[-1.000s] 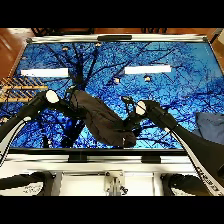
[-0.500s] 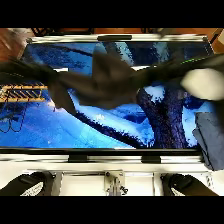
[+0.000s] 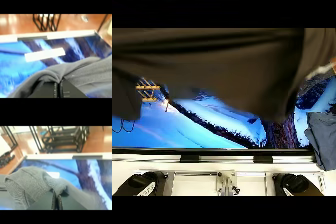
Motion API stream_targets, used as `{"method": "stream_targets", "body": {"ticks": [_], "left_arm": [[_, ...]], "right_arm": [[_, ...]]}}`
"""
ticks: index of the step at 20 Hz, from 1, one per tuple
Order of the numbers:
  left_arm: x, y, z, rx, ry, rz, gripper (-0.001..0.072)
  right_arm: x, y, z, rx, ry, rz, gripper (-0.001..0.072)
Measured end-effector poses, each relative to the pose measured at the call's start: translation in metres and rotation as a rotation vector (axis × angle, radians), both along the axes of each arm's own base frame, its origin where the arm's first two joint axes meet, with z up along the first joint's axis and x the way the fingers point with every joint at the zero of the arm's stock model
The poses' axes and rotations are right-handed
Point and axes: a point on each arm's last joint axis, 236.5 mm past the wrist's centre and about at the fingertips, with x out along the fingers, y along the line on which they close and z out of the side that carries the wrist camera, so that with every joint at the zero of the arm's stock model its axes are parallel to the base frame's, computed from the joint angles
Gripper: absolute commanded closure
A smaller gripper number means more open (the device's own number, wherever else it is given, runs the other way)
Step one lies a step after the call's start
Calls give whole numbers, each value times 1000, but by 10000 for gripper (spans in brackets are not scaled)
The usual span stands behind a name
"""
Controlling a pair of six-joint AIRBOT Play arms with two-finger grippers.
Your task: Fold the shirts.
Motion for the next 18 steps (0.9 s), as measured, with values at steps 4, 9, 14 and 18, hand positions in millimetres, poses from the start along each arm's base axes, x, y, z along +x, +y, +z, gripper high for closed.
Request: {"method": "stream_targets", "body": {"ticks": [4,9,14,18], "left_arm": [[13,-18,-85,33,255,-50,675],[18,-42,-261,52,683,-101,675],[34,-59,-370,-25,850,-73,675],[75,-71,-408,-84,830,-43,673]], "right_arm": [[9,-3,-55,-106,214,-39,640],[43,-5,-186,-433,609,-104,640],[132,-3,-294,-561,707,-229,640],[206,25,-365,-373,718,-223,639]]}}
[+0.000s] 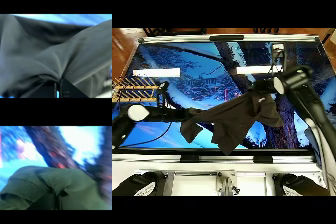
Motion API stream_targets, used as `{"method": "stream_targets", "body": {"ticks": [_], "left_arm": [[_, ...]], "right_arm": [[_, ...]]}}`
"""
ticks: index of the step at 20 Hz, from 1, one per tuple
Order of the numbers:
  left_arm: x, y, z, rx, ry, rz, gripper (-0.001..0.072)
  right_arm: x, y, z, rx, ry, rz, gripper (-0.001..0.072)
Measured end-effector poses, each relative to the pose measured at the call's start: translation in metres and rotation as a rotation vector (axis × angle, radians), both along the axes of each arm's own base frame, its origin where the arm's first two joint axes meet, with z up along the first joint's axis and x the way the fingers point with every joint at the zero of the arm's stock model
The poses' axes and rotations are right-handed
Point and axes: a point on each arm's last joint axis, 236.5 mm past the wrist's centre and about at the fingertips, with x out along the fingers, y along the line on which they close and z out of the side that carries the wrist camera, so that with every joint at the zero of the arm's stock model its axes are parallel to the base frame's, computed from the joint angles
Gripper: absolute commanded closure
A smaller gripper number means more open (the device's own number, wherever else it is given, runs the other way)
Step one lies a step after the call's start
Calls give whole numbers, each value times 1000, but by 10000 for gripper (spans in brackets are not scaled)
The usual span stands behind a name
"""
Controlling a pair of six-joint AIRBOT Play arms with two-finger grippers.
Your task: Fold the shirts.
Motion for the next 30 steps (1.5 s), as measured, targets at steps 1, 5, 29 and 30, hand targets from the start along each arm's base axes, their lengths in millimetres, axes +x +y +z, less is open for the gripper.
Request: {"method": "stream_targets", "body": {"ticks": [1,5,29,30], "left_arm": [[11,-2,-8,-7,-7,22,673],[40,-11,-36,-74,28,117,33],[-81,30,-84,43,466,-125,569],[-77,29,-86,46,451,-119,611]], "right_arm": [[12,8,-14,65,1,-14,640],[41,42,-60,302,37,-78,200],[-96,-89,-61,194,549,5,167],[-98,-87,-63,202,556,6,166]]}}
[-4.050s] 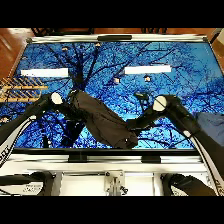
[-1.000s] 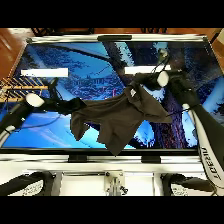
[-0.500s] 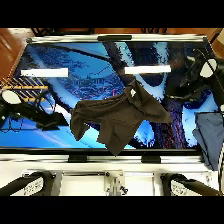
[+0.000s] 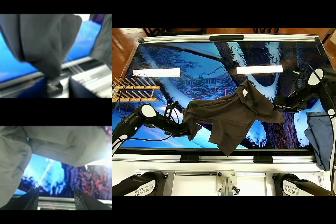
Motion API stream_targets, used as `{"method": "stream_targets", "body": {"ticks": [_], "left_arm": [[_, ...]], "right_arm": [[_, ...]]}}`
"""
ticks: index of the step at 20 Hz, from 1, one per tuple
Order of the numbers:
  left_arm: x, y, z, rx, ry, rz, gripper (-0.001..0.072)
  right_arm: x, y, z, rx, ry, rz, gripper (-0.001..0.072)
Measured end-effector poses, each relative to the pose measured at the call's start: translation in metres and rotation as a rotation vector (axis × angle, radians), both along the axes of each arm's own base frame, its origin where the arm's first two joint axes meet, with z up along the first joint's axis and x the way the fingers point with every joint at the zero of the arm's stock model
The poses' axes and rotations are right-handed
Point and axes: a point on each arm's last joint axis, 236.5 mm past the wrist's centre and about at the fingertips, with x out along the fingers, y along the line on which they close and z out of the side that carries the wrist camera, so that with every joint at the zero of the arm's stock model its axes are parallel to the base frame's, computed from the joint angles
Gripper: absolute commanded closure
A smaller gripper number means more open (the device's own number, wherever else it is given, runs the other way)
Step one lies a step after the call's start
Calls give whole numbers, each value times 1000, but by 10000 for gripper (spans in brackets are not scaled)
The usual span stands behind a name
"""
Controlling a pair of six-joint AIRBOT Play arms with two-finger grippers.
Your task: Fold the shirts.
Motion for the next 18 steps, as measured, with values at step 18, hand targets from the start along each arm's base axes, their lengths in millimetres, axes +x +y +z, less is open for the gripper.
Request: {"method": "stream_targets", "body": {"ticks": [18], "left_arm": [[51,1,58,41,-250,-156,675]], "right_arm": [[-35,120,-111,397,115,-167,166]]}}
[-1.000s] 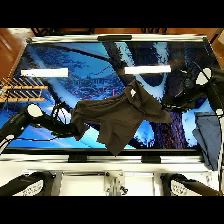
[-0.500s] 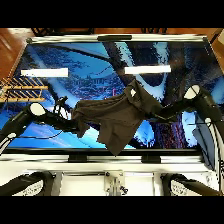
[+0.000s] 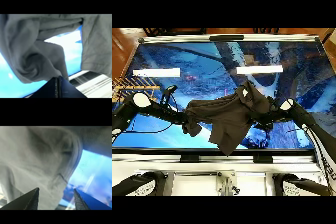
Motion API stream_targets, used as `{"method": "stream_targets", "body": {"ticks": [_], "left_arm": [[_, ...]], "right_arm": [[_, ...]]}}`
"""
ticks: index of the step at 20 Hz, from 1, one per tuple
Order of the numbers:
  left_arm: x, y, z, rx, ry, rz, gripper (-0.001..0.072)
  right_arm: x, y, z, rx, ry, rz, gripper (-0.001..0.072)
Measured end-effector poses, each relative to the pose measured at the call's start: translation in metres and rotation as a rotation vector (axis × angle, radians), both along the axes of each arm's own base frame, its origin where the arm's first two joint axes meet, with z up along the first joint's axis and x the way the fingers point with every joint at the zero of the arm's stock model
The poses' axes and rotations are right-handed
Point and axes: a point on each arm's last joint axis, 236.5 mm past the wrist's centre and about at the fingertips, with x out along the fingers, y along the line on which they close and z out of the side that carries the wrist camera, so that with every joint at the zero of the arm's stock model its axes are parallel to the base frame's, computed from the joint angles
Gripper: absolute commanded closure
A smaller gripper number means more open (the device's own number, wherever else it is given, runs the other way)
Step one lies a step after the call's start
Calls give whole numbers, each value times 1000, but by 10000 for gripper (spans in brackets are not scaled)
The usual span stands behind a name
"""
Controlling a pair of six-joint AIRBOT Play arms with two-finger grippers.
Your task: Fold the shirts.
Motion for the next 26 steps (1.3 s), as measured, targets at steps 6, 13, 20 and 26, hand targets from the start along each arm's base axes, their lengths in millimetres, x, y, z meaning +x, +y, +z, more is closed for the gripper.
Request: {"method": "stream_targets", "body": {"ticks": [6,13,20,26], "left_arm": [[15,9,24,47,-74,-26,675],[53,40,99,197,-284,-51,676],[51,83,383,207,-964,190,676],[-85,102,545,-52,-1431,371,676]], "right_arm": [[-6,29,-16,33,41,5,594],[48,28,53,55,-211,23,641],[86,-35,405,-25,-1179,2,641],[-73,-77,651,-192,-1921,-208,641]]}}
